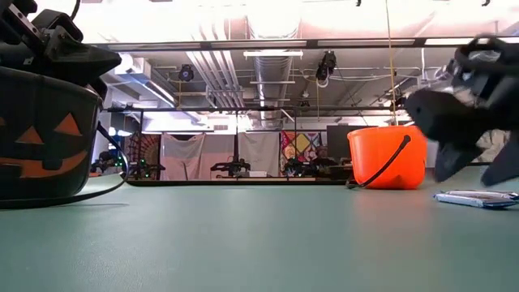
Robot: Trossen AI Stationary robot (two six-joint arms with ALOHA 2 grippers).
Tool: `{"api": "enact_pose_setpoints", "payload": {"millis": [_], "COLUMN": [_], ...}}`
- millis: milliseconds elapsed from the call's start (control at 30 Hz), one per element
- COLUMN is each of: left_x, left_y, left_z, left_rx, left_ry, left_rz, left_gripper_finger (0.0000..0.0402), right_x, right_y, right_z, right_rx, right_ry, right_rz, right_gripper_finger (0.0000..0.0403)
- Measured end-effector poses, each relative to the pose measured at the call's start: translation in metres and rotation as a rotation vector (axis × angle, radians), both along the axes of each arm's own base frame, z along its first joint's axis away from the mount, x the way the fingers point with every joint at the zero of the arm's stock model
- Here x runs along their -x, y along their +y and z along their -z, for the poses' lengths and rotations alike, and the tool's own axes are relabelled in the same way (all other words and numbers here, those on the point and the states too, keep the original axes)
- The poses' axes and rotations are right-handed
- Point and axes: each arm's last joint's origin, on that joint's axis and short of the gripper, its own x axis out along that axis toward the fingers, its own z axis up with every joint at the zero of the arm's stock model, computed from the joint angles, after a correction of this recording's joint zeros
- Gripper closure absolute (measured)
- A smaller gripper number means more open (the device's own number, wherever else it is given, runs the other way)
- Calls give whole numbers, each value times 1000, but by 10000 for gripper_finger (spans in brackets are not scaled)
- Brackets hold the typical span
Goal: Sort candy by brand, put in halloween buckets
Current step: Put the white chocolate into the orange bucket
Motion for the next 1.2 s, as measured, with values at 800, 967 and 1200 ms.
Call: {"api": "enact_pose_setpoints", "payload": {"millis": [800, 967, 1200], "left_x": [0, 0, 0], "left_y": [0, 0, 0], "left_z": [0, 0, 0], "left_rx": [0, 0, 0], "left_ry": [1, 0, 1], "left_rz": [0, 0, 0], "left_gripper_finger": [402, 402, 402], "right_x": [-21, -26, -21], "right_y": [5, 9, 11], "right_z": [57, 61, 62], "right_rx": [103, 126, 133], "right_ry": [216, 260, 168], "right_rz": [-74, -66, -7], "right_gripper_finger": [163, 163, 163]}}
